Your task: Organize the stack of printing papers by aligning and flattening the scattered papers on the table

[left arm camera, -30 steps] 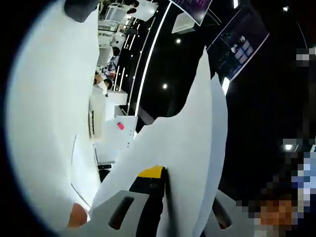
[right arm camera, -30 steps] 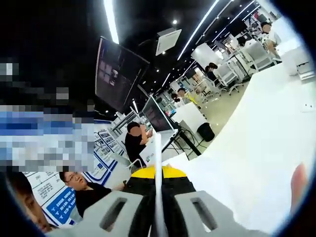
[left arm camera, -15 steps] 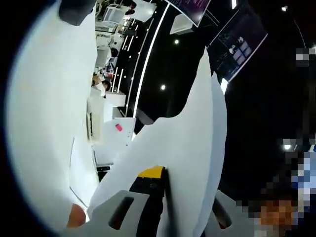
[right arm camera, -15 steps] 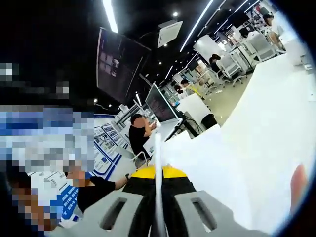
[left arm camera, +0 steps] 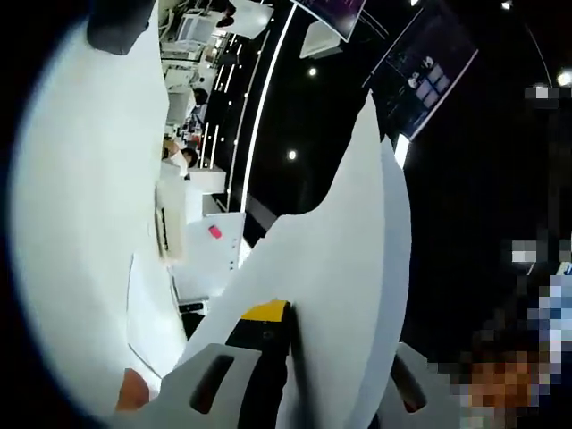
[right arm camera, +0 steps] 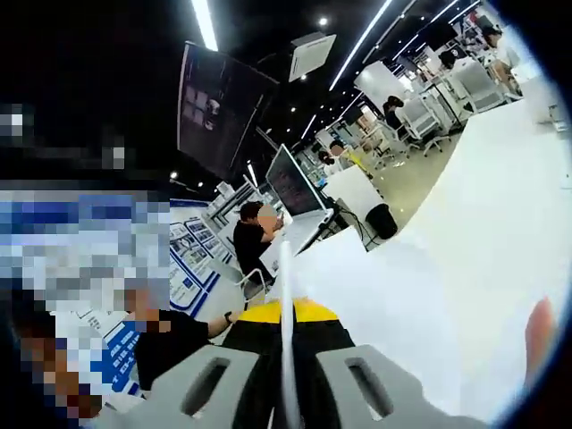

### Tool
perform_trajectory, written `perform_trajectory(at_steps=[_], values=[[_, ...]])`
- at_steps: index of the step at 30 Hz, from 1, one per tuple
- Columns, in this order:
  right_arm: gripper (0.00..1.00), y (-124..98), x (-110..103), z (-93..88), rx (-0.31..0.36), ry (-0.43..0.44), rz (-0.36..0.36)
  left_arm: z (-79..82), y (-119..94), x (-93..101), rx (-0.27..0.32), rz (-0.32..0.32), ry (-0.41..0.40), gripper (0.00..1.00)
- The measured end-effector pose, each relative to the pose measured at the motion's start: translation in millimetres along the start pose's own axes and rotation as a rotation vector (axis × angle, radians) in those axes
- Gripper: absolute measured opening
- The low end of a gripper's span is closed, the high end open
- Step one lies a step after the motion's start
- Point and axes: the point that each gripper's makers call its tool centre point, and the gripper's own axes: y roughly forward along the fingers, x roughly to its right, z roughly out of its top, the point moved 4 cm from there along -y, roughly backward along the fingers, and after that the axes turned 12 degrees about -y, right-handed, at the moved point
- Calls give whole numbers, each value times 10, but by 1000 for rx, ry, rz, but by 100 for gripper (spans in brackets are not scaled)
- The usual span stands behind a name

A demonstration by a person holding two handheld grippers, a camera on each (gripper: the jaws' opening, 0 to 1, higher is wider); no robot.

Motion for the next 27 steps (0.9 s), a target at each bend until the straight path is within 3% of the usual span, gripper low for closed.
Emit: perform_trajectory(at_steps=[8, 15, 25, 27], values=[[0, 74, -44, -89, -23, 9, 15, 26, 19, -28, 14, 3, -8, 18], [0, 71, -76, -116, -27, 7, 21, 19, 34, -6, 12, -16, -24, 8], [0, 44, -101, -125, -15, 6, 37, -1, 31, 27, 5, -31, -14, 6], [7, 35, -132, -115, 3, -22, 52, -2, 33, 38, 5, -34, -6, 6]])
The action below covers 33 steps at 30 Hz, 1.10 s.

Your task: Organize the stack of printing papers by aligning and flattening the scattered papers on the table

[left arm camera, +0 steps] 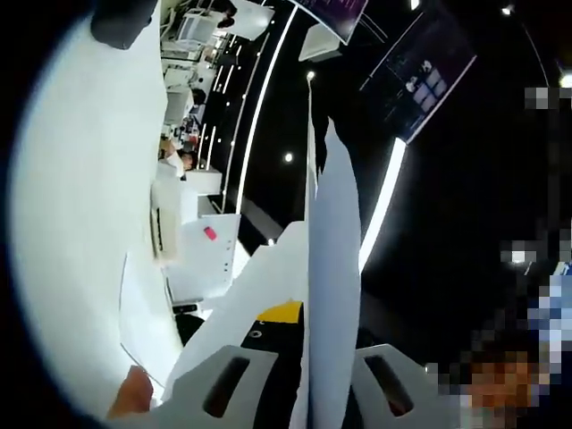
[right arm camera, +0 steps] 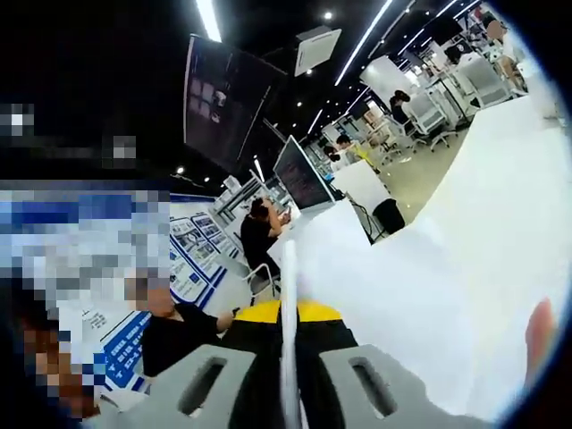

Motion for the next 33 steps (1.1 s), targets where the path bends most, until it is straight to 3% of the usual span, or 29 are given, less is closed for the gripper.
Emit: perform_trajectory(at_steps=[5, 7, 9, 12, 15, 17, 19, 21, 23, 25, 27, 29, 33], values=[[30, -42, -39, 87, 68, -174, -3, -12, -1, 29, -2, -9, -1, 6], [31, -88, -1, 146, 89, -259, -38, -19, -3, 46, -5, -14, 2, 6], [37, -163, 21, 232, 135, -348, -81, -25, -4, 62, -10, -15, 9, 6], [51, -307, -25, 375, 219, -413, -100, -32, -8, 89, -13, -21, 13, 6], [63, -487, -64, 535, 281, -588, -157, -24, -13, 115, -15, -24, 19, 6], [70, -657, -80, 628, 280, -782, -231, -13, -23, 141, -18, -25, 23, 6], [80, -781, -71, 677, 271, -909, -313, 14, -37, 179, -14, -29, 37, 6], [81, -920, -48, 695, 250, -992, -382, 36, -52, 221, -10, -34, 38, 6], [78, -1047, -16, 648, 207, -1026, -437, 56, -57, 284, -14, -41, 41, 6], [77, -1162, 24, 611, 207, -997, -457, 71, -64, 331, -10, -45, 56, 6], [80, -1301, 106, 567, 201, -980, -489, 91, -74, 388, -14, -45, 69, 6], [90, -1434, 194, 503, 189, -988, -517, 118, -94, 450, -16, -48, 86, 6], [90, -1733, 463, 270, 104, -999, -609, 163, -157, 591, -17, -47, 121, 6]])
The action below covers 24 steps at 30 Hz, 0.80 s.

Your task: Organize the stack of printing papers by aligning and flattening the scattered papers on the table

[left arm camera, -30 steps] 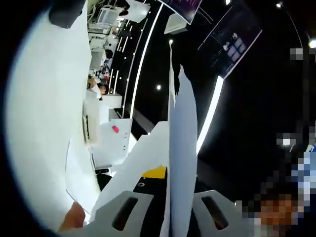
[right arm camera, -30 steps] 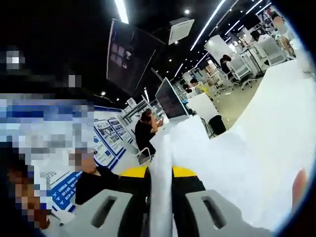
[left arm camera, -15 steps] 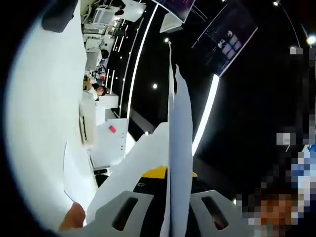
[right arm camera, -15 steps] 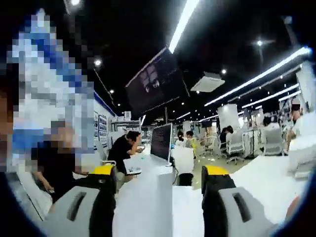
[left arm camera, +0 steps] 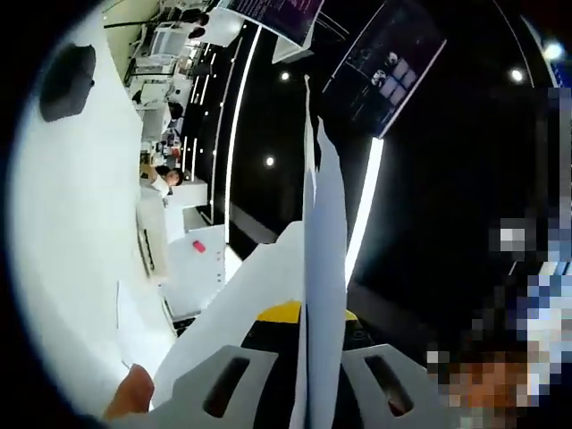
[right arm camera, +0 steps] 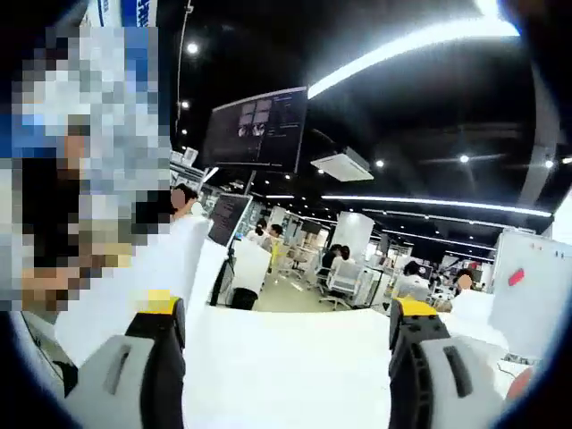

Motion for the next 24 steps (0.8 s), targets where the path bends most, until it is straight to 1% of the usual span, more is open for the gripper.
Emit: perform_trajectory(at_steps=[3, 4, 6, 8, 10, 11, 12, 13, 15, 17, 18, 19, 21, 23, 24], values=[[90, -155, -25, -306, -57, -39, 8, 60, -15, 94, 3, -11, 19, 6], [90, -218, -83, -438, -78, -58, 31, 62, -17, 130, 5, -11, 28, 6], [90, -270, -176, -572, -104, -67, 59, 74, -13, 188, 8, -18, 40, 6], [90, -334, -359, -807, -179, -99, 97, 85, 0, 264, 11, -24, 61, 6], [90, -361, -510, -972, -251, -157, 105, 106, 12, 307, 12, -30, 70, 6], [90, -367, -623, -1053, -285, -188, 111, 115, 19, 327, 16, -35, 75, 6], [90, -365, -684, -1079, -292, -197, 117, 99, 21, 334, 16, -37, 77, 6], [90, -357, -800, -1121, -299, -212, 128, 91, 25, 341, 17, -42, 78, 6], [90, -336, -935, -1179, -306, -226, 128, 64, 28, 346, 17, -43, 80, 6], [90, -311, -1000, -1234, -329, -242, 129, 37, 27, 336, 14, -41, 79, 6], [90, -279, -1061, -1282, -341, -250, 141, 56, 25, 327, 15, -39, 76, 6], [90, -246, -1093, -1311, -345, -251, 143, 59, 26, 322, 15, -37, 75, 6], [90, -192, -1147, -1371, -350, -216, 158, 31, 26, 325, 16, -37, 74, 6], [90, -120, -1181, -1417, -329, -106, 162, 25, 23, 343, 15, -41, 77, 6], [90, -92, -1200, -1456, -328, -49, 178, 26, 23, 351, 15, -43, 79, 6]])
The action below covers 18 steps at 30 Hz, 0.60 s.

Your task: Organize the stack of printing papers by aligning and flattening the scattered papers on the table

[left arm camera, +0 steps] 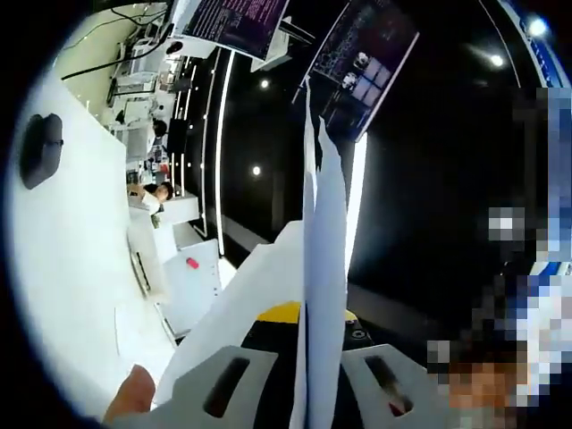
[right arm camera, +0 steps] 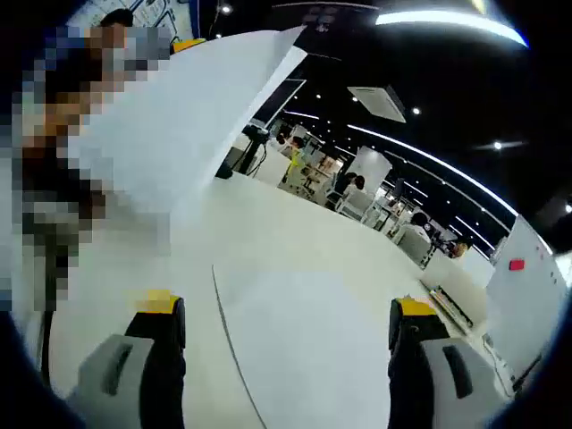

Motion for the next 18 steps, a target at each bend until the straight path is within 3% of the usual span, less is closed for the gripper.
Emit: perform_trajectory(at_steps=[1, 4, 7, 8, 11, 18], values=[[90, 47, 8, -44, 4, 77, 14, 5, -1, 9, 2, -3, 2, 6], [90, 148, 6, -132, 14, 188, 49, 29, -16, 31, 6, -4, 9, 6], [90, 211, 22, -276, -28, 170, 52, 38, -27, 35, 11, -1, 15, 6], [89, 229, 53, -278, -1, 221, 41, 45, -32, 39, 12, 0, 16, 6], [87, 207, 96, -346, -23, 242, 51, 61, -42, 49, 18, -3, 18, 6], [61, 227, 173, -440, -55, 282, 55, 66, -52, 65, 21, -4, 18, 6]])
